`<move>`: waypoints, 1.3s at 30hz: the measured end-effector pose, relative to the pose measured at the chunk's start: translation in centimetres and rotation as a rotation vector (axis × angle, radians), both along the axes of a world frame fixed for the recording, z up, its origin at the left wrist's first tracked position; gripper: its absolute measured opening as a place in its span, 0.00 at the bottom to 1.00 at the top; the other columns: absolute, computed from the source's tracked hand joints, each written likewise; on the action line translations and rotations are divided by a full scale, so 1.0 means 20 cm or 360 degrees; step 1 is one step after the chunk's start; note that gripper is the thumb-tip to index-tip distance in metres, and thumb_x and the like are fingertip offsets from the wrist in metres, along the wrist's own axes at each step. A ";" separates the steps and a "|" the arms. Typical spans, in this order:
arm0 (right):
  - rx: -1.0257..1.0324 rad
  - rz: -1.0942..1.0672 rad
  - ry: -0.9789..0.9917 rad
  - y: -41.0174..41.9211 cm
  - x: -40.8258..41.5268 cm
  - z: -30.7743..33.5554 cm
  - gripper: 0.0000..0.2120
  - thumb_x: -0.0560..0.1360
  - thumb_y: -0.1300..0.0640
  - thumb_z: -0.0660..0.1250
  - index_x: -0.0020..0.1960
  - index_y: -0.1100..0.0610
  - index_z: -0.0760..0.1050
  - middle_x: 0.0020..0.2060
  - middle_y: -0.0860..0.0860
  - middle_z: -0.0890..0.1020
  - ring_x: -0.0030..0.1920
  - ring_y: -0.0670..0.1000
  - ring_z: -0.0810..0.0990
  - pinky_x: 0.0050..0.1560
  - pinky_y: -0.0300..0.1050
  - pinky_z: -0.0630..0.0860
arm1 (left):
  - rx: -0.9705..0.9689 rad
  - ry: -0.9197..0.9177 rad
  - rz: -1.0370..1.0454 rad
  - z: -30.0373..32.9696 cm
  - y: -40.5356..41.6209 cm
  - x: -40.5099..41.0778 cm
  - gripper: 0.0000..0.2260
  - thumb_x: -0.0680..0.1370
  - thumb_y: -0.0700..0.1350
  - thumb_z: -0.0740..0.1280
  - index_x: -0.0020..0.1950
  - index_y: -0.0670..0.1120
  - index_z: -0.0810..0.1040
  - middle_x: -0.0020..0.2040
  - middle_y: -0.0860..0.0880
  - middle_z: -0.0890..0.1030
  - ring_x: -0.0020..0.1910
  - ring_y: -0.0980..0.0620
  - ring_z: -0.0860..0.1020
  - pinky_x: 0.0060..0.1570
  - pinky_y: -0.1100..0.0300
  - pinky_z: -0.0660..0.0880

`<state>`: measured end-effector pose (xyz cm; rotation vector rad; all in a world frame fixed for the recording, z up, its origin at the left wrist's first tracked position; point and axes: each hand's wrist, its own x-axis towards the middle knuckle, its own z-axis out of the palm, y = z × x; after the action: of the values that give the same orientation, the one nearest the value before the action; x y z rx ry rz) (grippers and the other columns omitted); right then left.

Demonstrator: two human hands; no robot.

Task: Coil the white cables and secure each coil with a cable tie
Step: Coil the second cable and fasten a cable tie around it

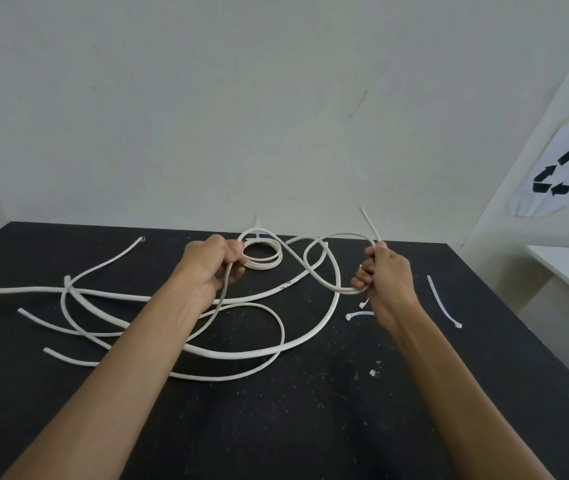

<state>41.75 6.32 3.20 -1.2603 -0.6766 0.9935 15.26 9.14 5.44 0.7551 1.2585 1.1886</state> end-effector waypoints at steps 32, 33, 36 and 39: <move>-0.0104 0.0717 0.1095 0.05 -0.04 -0.04 0.12 0.81 0.61 0.54 0.39 0.54 0.65 0.30 0.46 0.63 0.23 0.45 0.60 0.21 0.38 0.60 | 0.0551 0.1320 -0.0775 -0.22 -0.11 0.01 0.18 0.77 0.64 0.74 0.37 0.52 0.88 0.27 0.57 0.77 0.30 0.62 0.74 0.43 0.59 0.71; -0.0136 0.0800 0.0970 0.05 -0.02 -0.04 0.13 0.82 0.59 0.55 0.39 0.54 0.66 0.28 0.46 0.62 0.21 0.44 0.59 0.20 0.38 0.58 | 0.0512 0.1308 -0.0742 -0.22 -0.09 -0.02 0.20 0.75 0.65 0.75 0.36 0.50 0.87 0.27 0.57 0.75 0.29 0.62 0.73 0.42 0.59 0.71; -0.0225 0.0915 0.0538 0.03 0.02 -0.04 0.19 0.87 0.49 0.60 0.40 0.55 0.70 0.25 0.46 0.59 0.19 0.44 0.55 0.18 0.38 0.55 | 0.0470 0.1262 -0.0608 -0.20 -0.04 -0.10 0.25 0.71 0.69 0.76 0.35 0.46 0.85 0.28 0.53 0.72 0.30 0.57 0.71 0.41 0.56 0.70; -0.0256 0.0927 0.0248 0.01 0.03 -0.01 0.19 0.87 0.47 0.62 0.41 0.55 0.72 0.27 0.47 0.57 0.22 0.45 0.55 0.23 0.39 0.59 | 0.0421 0.1172 -0.0487 -0.17 -0.01 -0.14 0.25 0.71 0.69 0.76 0.36 0.46 0.85 0.27 0.54 0.68 0.31 0.54 0.69 0.44 0.55 0.70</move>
<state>42.30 6.46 3.07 -1.1267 -0.8769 1.6338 12.54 8.92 2.05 1.6203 1.5060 0.8489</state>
